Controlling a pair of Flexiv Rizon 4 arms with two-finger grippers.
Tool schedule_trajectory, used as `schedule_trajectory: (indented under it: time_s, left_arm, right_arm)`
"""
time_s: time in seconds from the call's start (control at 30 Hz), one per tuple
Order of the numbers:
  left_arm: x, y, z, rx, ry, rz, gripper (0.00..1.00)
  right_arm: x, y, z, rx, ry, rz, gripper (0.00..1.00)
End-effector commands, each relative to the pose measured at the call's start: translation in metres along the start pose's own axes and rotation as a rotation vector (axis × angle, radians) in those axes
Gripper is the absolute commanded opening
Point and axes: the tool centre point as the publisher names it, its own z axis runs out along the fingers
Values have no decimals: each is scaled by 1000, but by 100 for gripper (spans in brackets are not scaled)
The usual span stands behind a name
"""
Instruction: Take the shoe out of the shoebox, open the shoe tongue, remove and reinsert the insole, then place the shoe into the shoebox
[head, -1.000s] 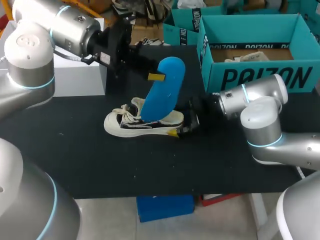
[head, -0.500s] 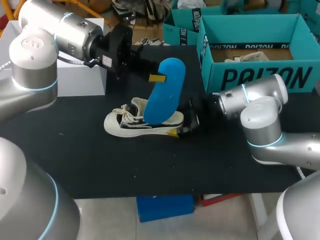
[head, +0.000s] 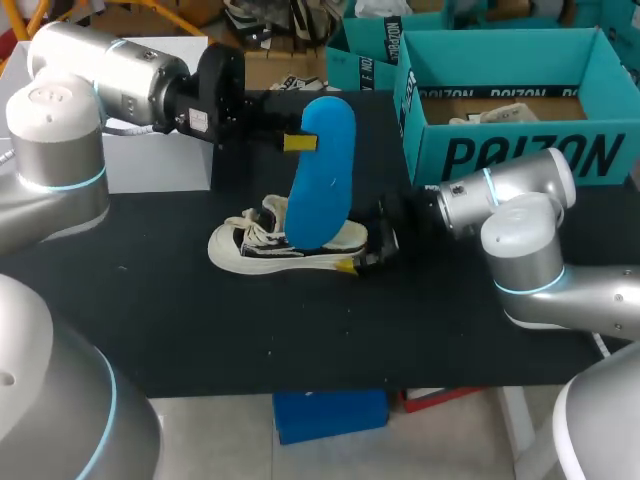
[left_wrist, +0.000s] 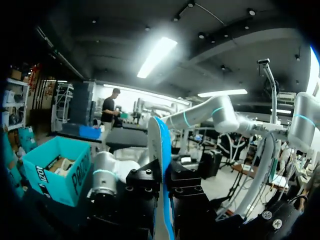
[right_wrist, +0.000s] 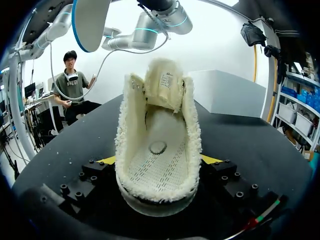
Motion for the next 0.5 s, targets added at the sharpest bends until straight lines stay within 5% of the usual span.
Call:
schedule_trajectory:
  time_s: [0.03,0.5]
  left_arm:
    - [14,-15,-5,44,-14,1,0]
    - [31,-59,2,189,50,-38,0]
  right_arm:
    - [0,-2,1,2,-1,1,0]
    - [0,-2,1,2,-1,1,0]
